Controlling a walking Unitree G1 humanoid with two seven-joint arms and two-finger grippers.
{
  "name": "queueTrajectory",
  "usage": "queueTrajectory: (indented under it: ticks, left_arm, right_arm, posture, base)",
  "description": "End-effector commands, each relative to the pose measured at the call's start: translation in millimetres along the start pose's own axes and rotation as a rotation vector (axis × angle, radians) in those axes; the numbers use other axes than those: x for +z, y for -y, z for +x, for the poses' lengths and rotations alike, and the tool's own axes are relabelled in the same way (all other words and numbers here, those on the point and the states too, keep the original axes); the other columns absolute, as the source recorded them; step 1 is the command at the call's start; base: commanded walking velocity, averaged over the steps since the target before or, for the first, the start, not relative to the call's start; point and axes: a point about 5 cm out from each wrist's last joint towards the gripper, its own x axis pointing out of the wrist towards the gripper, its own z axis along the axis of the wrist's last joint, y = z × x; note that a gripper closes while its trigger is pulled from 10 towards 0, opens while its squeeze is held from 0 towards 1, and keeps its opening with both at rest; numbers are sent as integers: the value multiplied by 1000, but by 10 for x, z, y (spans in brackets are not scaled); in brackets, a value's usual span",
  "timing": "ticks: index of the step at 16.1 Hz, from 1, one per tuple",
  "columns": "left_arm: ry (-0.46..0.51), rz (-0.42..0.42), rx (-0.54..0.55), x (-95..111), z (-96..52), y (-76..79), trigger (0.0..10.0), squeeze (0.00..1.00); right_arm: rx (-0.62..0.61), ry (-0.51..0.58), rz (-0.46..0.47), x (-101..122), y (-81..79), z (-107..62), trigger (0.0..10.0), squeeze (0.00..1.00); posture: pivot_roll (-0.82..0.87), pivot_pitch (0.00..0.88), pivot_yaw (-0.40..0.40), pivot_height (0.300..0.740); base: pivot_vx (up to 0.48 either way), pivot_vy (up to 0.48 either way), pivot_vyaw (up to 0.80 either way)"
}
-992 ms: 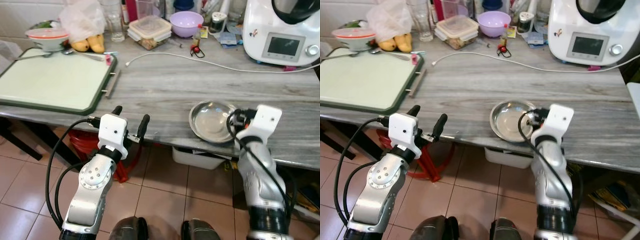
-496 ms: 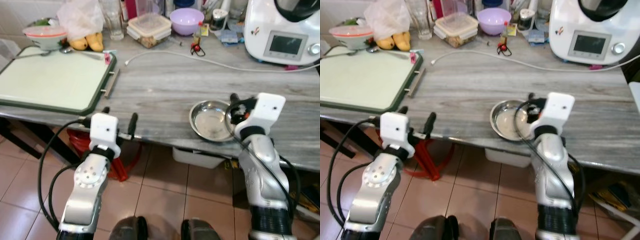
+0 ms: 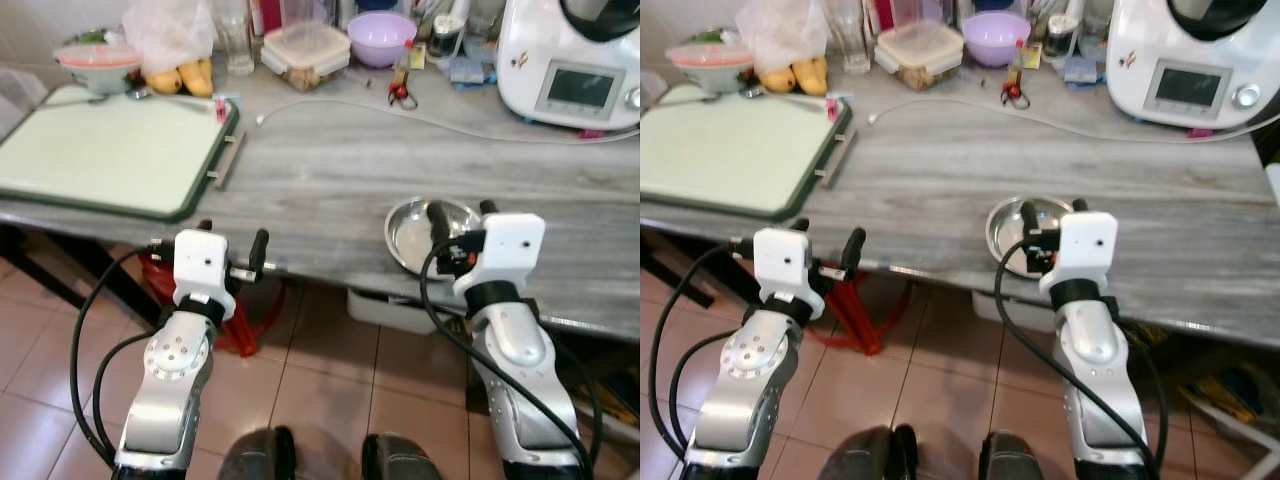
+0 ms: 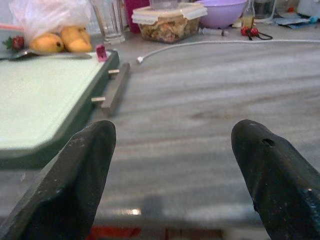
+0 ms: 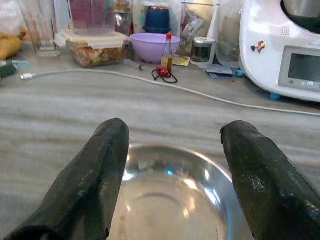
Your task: Setting the table
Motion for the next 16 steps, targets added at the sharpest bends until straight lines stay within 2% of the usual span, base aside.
queueTrajectory:
  ticks: [1, 4, 5, 8, 10, 11, 13, 15, 16]
  left_arm:
    - [-39, 0, 15, -90, -30, -34, 10000, 0]
    - [-53, -5, 31, -121, -32, -57, 10000, 0]
    - [-46, -8, 34, -99, 12, -62, 10000, 0]
    - [-18, -11, 23, -31, 83, -39, 10000, 0]
    - [-20, -7, 21, -38, 75, -62, 10000, 0]
    - [-22, -9, 20, -47, 68, -66, 10000, 0]
    - [-22, -22, 20, -50, 66, -55, 10000, 0]
    - [-26, -37, 11, -60, 55, -23, 10000, 0]
    - [-29, -44, -5, -70, 37, 4, 10000, 0]
  right_arm:
    - [-19, -13, 2, -43, 35, -28, 10000, 0]
    - [-69, -49, 50, -120, 79, -47, 10000, 0]
    - [-87, -63, 58, -144, 91, -18, 10000, 0]
    - [-163, -86, -38, -185, 142, 66, 10000, 0]
    - [-183, -83, 90, -207, 135, 83, 10000, 0]
    - [-204, -81, 88, -207, 149, 83, 10000, 0]
    - [-158, -106, 116, -205, 126, 81, 10000, 0]
    - [-134, -84, 123, -187, 102, 69, 10000, 0]
    - [-120, -79, 91, -179, 100, 54, 10000, 0]
  posture:
    - [-44, 88, 54, 740]
    - [-46, 72, 61, 740]
    - [-38, 63, 63, 740]
    - [-34, 64, 66, 740]
    - [-33, 77, 64, 740]
    - [-34, 76, 63, 740]
    - [-33, 75, 61, 740]
    - [-36, 77, 58, 740]
    - [-36, 74, 57, 740]
  base:
    - [-300, 0, 0]
    - [-310, 0, 0]
    - [-311, 0, 0]
    - [-309, 0, 0]
    - [-309, 0, 0]
    - [-307, 0, 0]
    - [-304, 0, 0]
    - [-298, 0, 0]
    - [-296, 0, 0]
